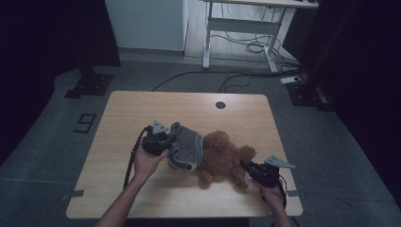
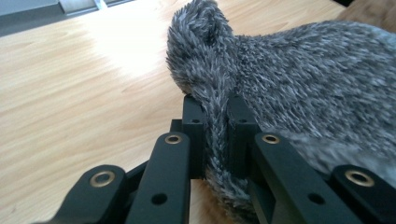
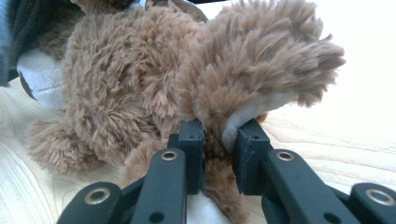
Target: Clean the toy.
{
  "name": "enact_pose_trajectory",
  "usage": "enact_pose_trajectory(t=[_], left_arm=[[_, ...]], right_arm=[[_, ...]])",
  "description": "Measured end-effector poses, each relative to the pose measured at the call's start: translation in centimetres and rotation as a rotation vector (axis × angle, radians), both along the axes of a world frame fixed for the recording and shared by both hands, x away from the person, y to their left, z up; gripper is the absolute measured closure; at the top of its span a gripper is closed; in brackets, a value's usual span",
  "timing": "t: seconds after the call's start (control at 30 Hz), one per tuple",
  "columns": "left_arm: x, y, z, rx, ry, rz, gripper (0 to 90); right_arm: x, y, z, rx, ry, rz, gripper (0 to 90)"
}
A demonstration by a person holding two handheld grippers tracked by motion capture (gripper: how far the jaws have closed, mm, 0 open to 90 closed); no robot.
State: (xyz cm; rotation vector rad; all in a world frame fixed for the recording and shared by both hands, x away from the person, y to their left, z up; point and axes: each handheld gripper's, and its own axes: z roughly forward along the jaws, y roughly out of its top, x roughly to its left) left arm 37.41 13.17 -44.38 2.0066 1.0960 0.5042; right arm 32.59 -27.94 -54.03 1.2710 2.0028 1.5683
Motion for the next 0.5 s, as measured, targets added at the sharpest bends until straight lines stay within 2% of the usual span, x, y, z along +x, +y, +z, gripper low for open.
enact_pose_trajectory(t=[0.17, 0.23, 0.43, 0.5], left_arm=[[-0.2, 0.8, -2.0, -0.009, 0.022, 0.023, 81.1], [-0.1, 1.1, -2.9, 0.017, 0.037, 0.034, 81.2], [-0.1, 1.4, -6.3, 0.033, 0.114, 0.042, 81.3], [-0.1, 1.4, -6.9, 0.033, 0.134, 0.038, 81.3]], right_arm=[[-0.1, 0.0, 0.0, 0.005, 0.004, 0.004, 75.8], [-0.1, 0.0, 0.0, 0.008, 0.005, 0.005, 75.8], [0.0, -0.1, -0.1, 0.012, 0.010, 0.006, 75.9], [0.0, -0.1, -0.2, 0.013, 0.012, 0.005, 75.8]])
